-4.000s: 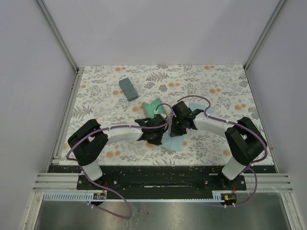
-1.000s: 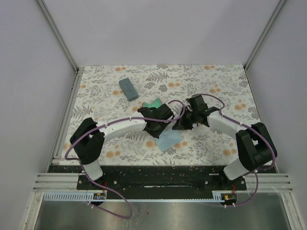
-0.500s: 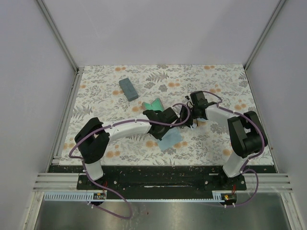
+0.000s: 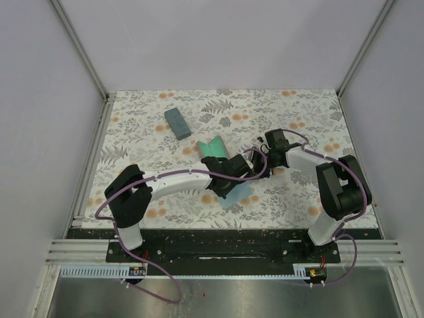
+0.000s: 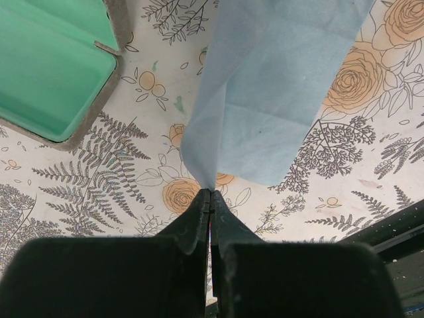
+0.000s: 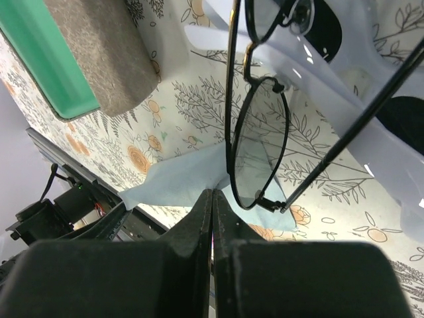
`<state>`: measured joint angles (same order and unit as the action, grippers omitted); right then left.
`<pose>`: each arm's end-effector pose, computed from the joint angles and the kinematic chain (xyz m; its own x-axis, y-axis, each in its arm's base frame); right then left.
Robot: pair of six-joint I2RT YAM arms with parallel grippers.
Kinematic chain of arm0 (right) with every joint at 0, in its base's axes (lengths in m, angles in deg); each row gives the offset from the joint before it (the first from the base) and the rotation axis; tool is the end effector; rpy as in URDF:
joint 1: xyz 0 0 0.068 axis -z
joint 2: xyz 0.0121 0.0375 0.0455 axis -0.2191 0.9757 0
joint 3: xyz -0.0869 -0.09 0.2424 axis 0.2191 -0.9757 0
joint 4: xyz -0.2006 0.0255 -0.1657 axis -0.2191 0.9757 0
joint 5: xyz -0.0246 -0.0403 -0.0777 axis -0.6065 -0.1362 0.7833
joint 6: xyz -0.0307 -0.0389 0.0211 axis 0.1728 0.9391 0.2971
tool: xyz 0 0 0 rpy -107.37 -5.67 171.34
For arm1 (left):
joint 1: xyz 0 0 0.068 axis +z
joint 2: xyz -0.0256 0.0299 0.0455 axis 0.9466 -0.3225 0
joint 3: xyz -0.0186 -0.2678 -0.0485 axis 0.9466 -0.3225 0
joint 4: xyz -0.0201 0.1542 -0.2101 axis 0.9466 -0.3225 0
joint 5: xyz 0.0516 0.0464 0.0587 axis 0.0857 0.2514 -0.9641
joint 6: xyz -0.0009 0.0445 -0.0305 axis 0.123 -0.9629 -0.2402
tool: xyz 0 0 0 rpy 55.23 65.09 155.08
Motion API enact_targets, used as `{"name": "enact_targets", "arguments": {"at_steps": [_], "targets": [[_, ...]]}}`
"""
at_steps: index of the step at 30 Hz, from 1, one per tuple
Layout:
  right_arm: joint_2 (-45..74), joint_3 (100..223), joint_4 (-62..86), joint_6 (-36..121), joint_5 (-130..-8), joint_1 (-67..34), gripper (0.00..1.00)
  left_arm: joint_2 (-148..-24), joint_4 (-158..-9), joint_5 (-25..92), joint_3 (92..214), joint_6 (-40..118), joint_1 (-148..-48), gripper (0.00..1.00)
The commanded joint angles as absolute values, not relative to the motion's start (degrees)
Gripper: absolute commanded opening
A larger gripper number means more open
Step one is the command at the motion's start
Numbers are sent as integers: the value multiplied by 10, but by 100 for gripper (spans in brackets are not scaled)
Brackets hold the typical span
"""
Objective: Organize the sunglasses
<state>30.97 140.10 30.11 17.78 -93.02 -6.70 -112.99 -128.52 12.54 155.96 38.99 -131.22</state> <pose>0.2977 0.1244 0.1572 -0.9804 0.1261 -0.1514 0.0008 0.7711 0.6367 0.1861 -0.3070 0.2104 -0.6202 0.6896 -0.3739 0.6988 0.7022 0.1361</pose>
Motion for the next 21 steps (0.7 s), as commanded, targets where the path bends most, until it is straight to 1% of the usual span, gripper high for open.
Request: {"name": "enact_targets", "arguments": {"at_steps": [1,21], "targets": [[275,1391,320,197,-926,-62,0,-1132,-1274,113,1562,384,-1321,0],[264,1368,356,218,-889,-61,0,-1168,-1274,118,1551,387,-1365,0]]}}
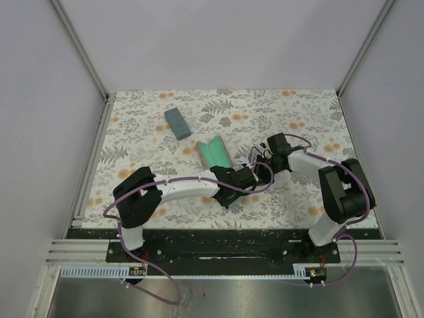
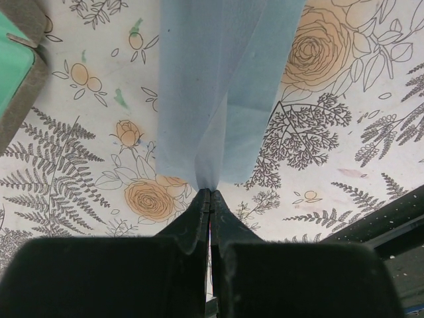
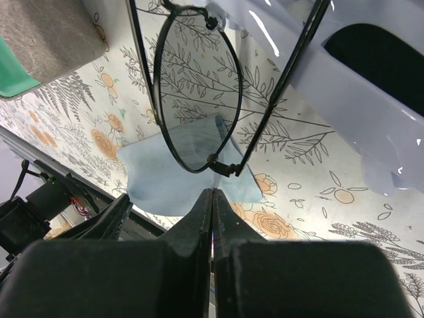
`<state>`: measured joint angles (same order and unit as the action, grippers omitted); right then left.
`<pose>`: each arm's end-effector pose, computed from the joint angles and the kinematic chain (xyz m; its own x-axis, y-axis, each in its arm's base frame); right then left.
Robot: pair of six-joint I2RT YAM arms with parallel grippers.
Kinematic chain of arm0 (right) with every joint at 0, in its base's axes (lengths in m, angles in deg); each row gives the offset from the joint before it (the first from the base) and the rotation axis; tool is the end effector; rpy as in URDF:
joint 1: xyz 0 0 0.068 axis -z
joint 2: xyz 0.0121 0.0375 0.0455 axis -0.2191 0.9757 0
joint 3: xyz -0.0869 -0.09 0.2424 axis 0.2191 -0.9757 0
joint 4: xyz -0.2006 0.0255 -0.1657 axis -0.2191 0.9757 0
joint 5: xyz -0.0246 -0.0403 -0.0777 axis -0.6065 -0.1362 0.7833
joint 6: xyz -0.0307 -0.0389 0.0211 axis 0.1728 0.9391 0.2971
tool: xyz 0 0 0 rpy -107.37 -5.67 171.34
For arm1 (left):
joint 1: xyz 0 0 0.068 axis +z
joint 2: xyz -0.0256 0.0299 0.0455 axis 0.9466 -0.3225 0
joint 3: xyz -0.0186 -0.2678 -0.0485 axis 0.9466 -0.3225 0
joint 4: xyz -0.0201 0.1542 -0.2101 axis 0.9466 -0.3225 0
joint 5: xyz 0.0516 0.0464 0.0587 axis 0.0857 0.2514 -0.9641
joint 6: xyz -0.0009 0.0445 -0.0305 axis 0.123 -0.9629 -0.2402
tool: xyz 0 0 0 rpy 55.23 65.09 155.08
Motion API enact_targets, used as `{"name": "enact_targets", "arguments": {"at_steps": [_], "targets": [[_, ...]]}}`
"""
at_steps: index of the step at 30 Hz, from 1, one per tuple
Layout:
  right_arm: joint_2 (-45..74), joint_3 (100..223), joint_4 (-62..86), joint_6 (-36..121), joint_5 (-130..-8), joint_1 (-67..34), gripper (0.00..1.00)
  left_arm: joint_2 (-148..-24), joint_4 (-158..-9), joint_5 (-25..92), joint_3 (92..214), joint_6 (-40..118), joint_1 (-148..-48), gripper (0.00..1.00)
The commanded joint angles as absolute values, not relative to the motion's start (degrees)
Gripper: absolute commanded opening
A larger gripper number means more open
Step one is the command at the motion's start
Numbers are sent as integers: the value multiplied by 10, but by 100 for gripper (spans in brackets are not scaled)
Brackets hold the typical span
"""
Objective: Organize the sunglasses
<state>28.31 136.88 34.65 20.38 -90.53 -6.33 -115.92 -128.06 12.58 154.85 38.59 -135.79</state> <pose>0.2786 0.1142 0.1518 -0.9876 0.1055 -0.1167 0.0190 0.8164 0.5771 0.1618 -0.3226 0.1879 -0.5673 0.7608 -0.3154 0.7606 0.6308 0.1536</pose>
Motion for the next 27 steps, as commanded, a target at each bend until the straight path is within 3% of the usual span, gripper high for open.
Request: {"name": "enact_targets", "arguments": {"at_steps": [1,5,9,15,18,24,27], "targets": [[264,1368,357,219,-888,-60,0,-1169,-1274,117,1550,388,-1368,0],[264,1367,364,224,-885,-60,6,-1163,-1274,125,1549,395,-1371,7],[257,1366,370,225,-874,-60,29,-1147,-1274,131,1546,403,-1371,27],[223,1375,389,228,-847,-61,38,-1097,-1274,158,1536,415,-1370,44],[216,1377,387,238,-843,-60,41,-1075,-1265,155,1528,427,-1356,43],[216,1374,358,241,-844,-62,43,-1066,-1240,184,1506,472,-1275,25],[214,1374,349,243,-840,-66,43,-1069,-1224,196,1496,479,-1262,24]]}}
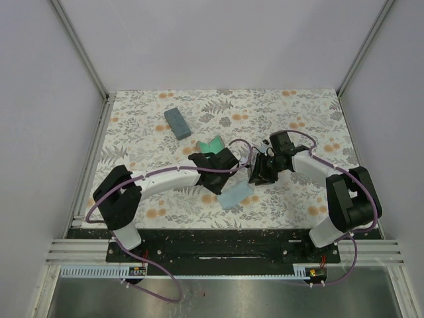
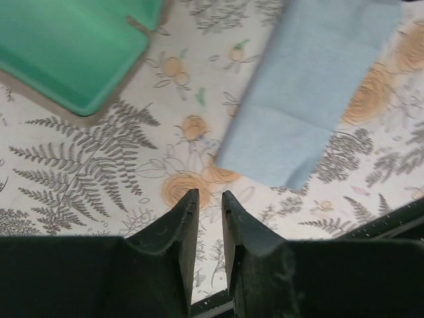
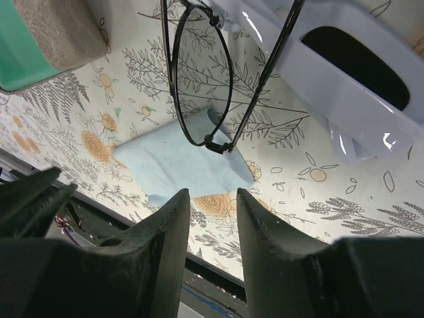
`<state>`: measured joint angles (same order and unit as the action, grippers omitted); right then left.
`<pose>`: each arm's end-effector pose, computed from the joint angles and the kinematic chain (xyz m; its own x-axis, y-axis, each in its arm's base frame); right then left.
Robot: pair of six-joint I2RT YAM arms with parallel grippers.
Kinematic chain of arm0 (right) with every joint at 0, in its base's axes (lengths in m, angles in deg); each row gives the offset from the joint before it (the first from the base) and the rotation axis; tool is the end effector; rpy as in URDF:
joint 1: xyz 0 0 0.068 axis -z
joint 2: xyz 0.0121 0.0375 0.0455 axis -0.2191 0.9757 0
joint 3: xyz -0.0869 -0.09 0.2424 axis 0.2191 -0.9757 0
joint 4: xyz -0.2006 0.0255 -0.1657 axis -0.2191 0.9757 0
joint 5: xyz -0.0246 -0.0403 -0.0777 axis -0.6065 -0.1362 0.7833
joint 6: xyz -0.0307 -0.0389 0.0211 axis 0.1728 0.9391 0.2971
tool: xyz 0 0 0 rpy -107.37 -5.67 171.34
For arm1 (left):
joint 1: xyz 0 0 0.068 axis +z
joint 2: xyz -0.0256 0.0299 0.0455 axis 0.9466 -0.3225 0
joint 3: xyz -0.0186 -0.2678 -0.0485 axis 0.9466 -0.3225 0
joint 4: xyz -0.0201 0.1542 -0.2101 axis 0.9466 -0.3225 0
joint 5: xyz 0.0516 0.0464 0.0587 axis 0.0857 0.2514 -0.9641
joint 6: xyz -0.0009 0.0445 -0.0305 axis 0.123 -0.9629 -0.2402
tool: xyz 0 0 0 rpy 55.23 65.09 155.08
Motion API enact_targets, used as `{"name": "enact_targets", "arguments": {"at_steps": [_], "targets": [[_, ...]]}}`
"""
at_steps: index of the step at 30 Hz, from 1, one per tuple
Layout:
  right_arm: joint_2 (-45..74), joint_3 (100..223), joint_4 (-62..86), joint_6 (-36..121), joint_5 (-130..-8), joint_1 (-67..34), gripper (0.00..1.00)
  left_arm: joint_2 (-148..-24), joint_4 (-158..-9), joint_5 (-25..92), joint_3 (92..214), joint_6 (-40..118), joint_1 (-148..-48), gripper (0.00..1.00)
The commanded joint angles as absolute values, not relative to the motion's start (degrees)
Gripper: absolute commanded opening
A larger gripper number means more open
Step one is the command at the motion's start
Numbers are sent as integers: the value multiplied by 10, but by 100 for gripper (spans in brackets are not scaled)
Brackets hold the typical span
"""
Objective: Organize the sunglasses
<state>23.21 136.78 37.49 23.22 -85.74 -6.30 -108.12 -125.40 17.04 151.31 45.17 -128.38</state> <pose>0.2710 0.1086 0.1726 -0.9740 0.0873 -0.2092 -0.0346 0.8546 0.5181 0.1902 -0.2857 0.2171 -0.7168 0.5602 -0.4152 0.6134 0.7897 0.0065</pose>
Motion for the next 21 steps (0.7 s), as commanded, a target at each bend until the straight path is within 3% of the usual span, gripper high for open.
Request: {"name": "enact_targets", "arguments": {"at_steps": [1,17,21], "targets": [[215,1375,347,242,-838,-68,43,-1073,-1222,191,1496,481,-1262,25],[221,1380,345,239,-819,-83,44,-1146,-1197,210,1497,488,-1253,23],[227,1384,345,235,-812,-91,44,-1156,-1192,211,1496,489,-1252,18]]}}
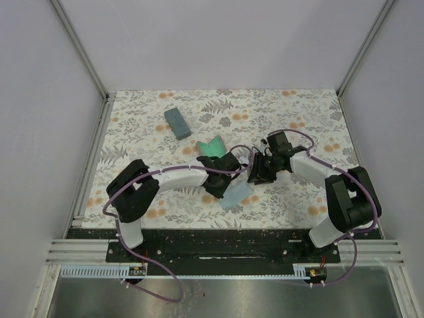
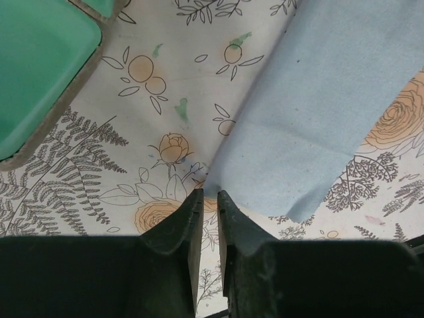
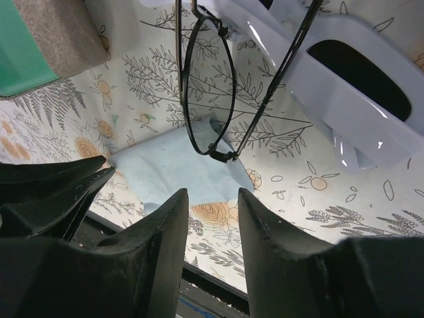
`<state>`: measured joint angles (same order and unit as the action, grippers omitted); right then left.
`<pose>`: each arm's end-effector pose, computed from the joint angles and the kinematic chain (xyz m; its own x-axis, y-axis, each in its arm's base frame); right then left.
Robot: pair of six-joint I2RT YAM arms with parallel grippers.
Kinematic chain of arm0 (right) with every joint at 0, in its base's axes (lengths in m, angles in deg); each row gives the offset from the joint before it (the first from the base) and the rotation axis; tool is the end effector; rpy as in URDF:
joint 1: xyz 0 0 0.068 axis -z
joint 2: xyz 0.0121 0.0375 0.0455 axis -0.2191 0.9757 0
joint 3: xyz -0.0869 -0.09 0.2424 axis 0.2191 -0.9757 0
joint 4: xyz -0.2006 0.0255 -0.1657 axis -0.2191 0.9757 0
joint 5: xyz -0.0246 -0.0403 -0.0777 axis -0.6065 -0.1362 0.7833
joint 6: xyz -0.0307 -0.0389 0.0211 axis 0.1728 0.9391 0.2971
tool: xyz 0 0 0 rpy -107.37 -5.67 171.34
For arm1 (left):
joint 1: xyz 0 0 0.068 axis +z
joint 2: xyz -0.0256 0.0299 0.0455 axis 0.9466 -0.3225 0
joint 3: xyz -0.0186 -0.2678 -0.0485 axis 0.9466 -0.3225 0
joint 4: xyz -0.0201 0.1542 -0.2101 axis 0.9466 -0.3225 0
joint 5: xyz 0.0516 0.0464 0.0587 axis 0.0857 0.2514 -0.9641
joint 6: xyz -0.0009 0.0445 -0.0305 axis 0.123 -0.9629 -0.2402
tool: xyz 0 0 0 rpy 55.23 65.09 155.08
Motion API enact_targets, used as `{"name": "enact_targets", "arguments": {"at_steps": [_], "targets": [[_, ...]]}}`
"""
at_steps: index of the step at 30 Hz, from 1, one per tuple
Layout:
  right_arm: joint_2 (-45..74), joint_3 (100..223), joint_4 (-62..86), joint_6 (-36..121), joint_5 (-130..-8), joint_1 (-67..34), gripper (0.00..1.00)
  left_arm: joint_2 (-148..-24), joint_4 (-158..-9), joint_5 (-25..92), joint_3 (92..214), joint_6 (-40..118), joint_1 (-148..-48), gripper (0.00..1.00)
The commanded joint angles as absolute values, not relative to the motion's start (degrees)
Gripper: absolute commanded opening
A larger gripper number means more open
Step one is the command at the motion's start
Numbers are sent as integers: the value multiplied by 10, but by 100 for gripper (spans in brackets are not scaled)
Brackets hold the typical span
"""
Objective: Organize the sunglasses
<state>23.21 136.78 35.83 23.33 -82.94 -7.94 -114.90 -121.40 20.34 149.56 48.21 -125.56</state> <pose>0.2712 0.1159 0.1733 -0.9647 0.0709 -0.2536 -0.0644 0.8704 0.4882 0.2090 -0.2864 0.1721 -0.7961 0.5085 -0.3282 0.5486 0.8353 -0.0365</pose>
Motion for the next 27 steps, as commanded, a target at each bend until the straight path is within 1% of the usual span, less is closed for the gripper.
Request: {"name": "enact_targets", "arguments": {"at_steps": [1,5,7,8,10,11,17,24,27], "targets": [[227,1385,346,234,-810,-93,45,-1159,-1192,211,1495,490,-1252,17],[231,1389,345,231,-804,-100,45,-1167,-1185,214,1492,494,-1250,16],[232,1390,345,229,-800,-103,45,-1173,-1185,218,1491,496,-1248,11],[234,1390,345,229,-797,-104,45,-1175,-1185,221,1490,496,-1247,6],[239,1392,346,226,-790,-106,48,-1177,-1188,231,1489,496,-1246,1],[242,1393,346,225,-787,-105,48,-1179,-1191,235,1488,495,-1246,0],[261,1409,345,211,-760,-116,51,-1157,-1196,233,1482,492,-1246,0],[300,1436,346,215,-714,-147,45,-1133,-1205,233,1476,482,-1247,0],[310,1438,344,216,-693,-156,44,-1130,-1204,230,1471,482,-1246,0]]}}
